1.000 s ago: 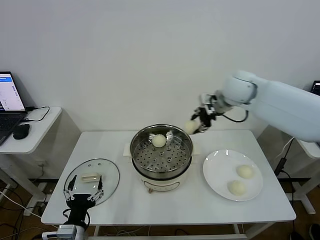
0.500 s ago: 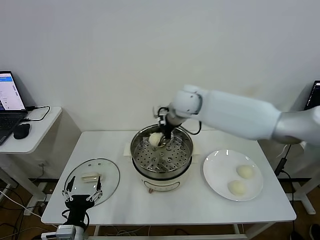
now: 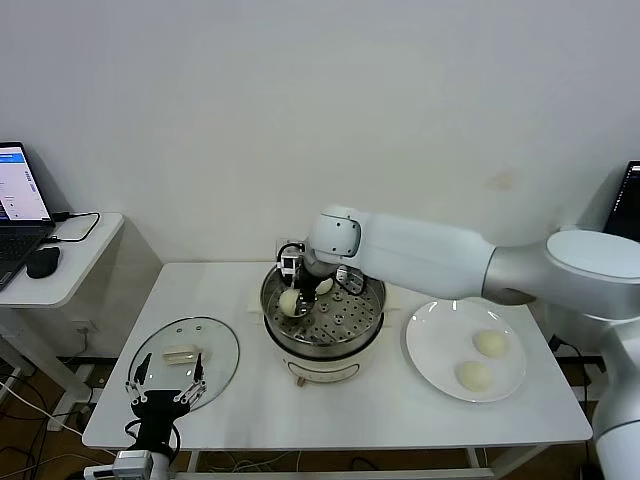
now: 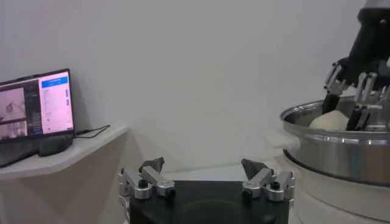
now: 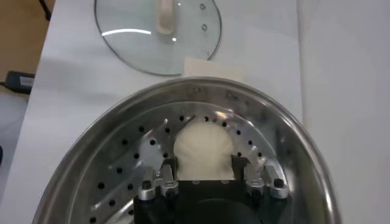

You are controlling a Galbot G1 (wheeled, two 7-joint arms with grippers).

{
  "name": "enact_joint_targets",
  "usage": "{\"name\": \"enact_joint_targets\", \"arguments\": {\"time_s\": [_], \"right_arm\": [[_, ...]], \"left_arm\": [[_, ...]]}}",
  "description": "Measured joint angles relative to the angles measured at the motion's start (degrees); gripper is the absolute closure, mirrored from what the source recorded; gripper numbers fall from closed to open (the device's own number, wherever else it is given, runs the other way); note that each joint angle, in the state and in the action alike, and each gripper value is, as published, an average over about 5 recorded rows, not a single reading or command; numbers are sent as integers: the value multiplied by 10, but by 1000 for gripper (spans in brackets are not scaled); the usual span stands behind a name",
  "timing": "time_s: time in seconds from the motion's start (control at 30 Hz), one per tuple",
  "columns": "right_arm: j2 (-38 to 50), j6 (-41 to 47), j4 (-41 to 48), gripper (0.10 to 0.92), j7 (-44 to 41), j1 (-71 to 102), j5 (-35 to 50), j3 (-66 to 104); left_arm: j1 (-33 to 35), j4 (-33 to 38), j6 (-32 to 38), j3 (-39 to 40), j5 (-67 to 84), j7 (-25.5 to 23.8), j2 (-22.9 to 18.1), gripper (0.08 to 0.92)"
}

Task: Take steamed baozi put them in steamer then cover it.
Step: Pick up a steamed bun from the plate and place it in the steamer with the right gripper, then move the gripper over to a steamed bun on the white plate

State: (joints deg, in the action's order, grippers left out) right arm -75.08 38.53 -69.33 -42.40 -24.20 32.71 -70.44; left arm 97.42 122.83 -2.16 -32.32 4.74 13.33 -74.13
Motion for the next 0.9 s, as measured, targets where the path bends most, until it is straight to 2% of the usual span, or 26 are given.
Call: {"name": "enact_joint_targets", "arguments": {"time_s": [0.3, 0.57, 0.9], "right_arm": [[16, -3, -12, 219, -28, -14, -16, 15], [93, -42, -61, 203, -102, -64, -53, 19], [259, -129, -142, 203, -200, -98, -123, 26]], "left_arm": [[2, 3, 0, -1, -1, 0, -2, 177], [2, 6, 0, -3, -1, 0, 5, 177], [5, 8, 0, 3, -5, -1, 8, 177]]}}
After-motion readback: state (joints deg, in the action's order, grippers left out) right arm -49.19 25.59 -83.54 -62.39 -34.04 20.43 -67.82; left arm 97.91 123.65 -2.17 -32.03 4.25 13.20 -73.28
